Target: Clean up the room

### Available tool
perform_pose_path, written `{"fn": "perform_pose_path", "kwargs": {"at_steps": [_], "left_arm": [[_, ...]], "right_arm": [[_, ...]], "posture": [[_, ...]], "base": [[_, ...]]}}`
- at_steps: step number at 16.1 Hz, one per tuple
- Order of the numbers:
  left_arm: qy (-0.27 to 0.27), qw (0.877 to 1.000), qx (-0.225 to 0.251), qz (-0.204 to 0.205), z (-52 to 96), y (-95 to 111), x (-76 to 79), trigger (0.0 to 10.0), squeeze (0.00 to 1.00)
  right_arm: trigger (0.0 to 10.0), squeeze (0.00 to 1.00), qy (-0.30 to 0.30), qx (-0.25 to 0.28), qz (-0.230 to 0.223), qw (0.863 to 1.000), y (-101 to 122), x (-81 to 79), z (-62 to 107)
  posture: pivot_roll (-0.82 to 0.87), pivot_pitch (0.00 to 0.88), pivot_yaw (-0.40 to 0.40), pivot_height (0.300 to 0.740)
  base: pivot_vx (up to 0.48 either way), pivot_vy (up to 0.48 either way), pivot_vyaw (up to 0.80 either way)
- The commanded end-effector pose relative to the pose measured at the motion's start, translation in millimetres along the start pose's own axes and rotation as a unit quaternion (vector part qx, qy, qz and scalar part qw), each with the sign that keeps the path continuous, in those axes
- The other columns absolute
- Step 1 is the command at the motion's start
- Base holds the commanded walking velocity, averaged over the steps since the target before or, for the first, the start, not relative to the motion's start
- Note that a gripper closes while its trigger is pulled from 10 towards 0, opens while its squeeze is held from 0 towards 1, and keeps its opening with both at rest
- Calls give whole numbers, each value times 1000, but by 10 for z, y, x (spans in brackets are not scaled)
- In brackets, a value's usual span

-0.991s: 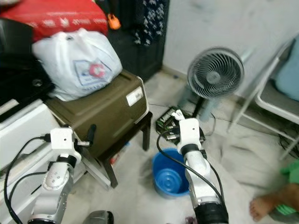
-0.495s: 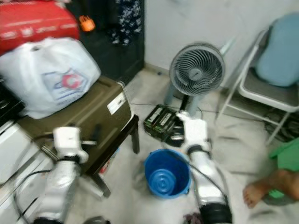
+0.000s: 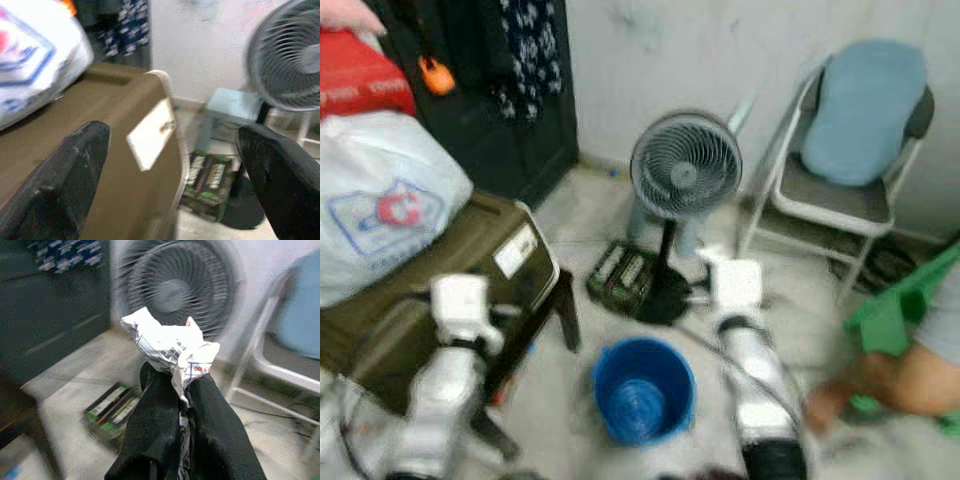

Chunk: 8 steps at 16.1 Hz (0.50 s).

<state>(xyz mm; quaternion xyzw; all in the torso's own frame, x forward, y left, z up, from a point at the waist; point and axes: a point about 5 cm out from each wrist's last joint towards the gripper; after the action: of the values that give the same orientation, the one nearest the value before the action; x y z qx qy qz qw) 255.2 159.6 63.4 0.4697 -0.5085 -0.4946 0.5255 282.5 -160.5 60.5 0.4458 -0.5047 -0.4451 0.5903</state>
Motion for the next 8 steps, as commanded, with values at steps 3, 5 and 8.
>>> {"fn": "perform_pose_path", "kwargs": {"at_steps": [3,5,8], "left_arm": [[-5,1000,1,1,-11,8,30,10000,0],[-16,1000,2,-1,9,24,28,10000,0],[-111,993,-5,-41,63,52,100,10000,0]], "right_arm": [[10000,0,-7,8,5,1000,41,48,-23],[10000,0,-14,1,9,1000,22,51,-27],[10000,0,-75,-90,40,992,-256,205,28]], "posture": [[13,41,-40,740],[25,46,-43,740],[30,51,-33,740]], "base": [[0,0,0],[0,0,0],[0,0,0]]}}
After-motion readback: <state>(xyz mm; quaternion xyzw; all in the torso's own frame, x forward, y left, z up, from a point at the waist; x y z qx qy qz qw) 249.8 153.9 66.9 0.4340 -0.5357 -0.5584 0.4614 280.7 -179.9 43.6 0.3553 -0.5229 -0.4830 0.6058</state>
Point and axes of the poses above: a point about 5 cm out from each wrist's last joint towards the gripper, its own z axis pointing back from the gripper into the wrist, its own y axis along the axis of the wrist's last joint, x = y × z, and after that the axes turned 6 degrees about z, right-handed
